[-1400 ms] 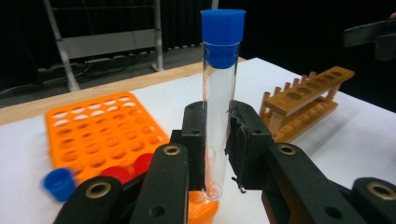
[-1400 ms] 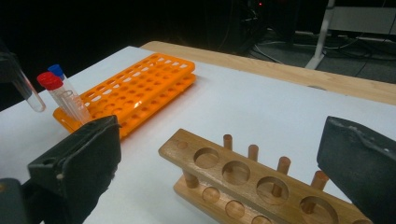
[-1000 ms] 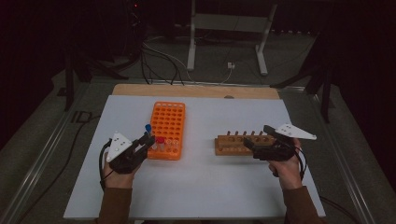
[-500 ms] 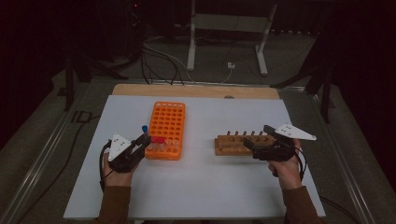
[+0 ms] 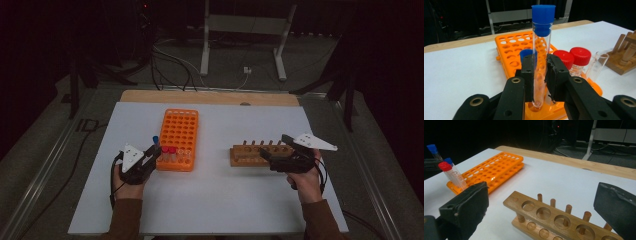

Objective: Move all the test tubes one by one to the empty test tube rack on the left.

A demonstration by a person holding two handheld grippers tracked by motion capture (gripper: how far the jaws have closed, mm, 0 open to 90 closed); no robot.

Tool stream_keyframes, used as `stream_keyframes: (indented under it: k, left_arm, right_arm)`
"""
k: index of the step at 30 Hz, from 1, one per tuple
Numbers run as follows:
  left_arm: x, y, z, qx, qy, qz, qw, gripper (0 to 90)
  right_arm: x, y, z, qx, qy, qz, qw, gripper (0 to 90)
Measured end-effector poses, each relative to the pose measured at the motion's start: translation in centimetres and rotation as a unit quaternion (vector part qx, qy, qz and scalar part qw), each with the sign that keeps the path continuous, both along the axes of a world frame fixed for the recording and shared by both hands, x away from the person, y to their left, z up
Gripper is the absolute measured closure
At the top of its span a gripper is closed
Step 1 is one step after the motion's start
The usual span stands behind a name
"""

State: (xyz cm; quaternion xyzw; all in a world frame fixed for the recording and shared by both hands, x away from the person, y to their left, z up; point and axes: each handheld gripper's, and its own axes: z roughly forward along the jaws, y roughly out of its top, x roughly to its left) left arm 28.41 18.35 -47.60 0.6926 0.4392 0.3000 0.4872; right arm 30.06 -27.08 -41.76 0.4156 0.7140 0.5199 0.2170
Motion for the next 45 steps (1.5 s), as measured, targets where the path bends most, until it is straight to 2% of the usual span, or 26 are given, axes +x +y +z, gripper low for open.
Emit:
stream_keyframes:
  k: [7, 14, 19, 24, 28, 29, 39, 42, 45]
  left_arm:
    - [0.2, 0.2, -0.5, 0.003, 0.01, 0.006, 0.9999, 77.8]
    - [0.3, 0.1, -1.1, 0.015, 0.033, 0.004, 0.9993, 77.9]
    - [0.4, -0.2, -1.5, 0.039, 0.061, 0.005, 0.9973, 78.1]
    - [0.6, -0.3, -1.6, 0.041, 0.073, 0.006, 0.9965, 78.4]
    - [0.8, -0.5, -2.1, 0.059, 0.092, 0.002, 0.9941, 78.5]
    - [0.8, -0.6, -2.1, 0.059, 0.091, 0.001, 0.9941, 78.6]
    - [0.5, -0.4, -2.0, 0.056, 0.095, 0.0, 0.9939, 78.1]
    - [0.4, -0.1, -2.0, 0.043, 0.096, 0.001, 0.9944, 76.0]
    - [-0.1, 0.4, -1.0, 0.017, 0.076, -0.007, 0.9969, 68.8]
  right_arm:
    - [-0.1, 0.1, -0.1, -0.001, 0.0, 0.0, 1.0, 0.0]
    - [-0.1, 0.1, -0.2, -0.003, 0.003, 0.0, 1.0, 0.0]
    - [-0.1, 0.0, -0.2, -0.003, 0.003, -0.001, 1.0, 0.0]
    - [-0.1, -0.1, -0.2, -0.003, 0.003, 0.0, 1.0, 0.0]
    - [-0.1, -0.1, -0.3, -0.004, 0.004, 0.0, 1.0, 0.0]
    - [-0.1, -0.1, -0.3, -0.004, 0.004, -0.001, 1.0, 0.1]
    - [-0.3, -0.5, -0.6, -0.004, 0.007, 0.001, 1.0, 0.1]
    - [-0.3, -0.6, -0.7, 0.001, 0.01, 0.003, 0.9999, 0.1]
    - [-0.3, -0.6, -0.8, 0.0, 0.009, 0.007, 0.9999, 0.0]
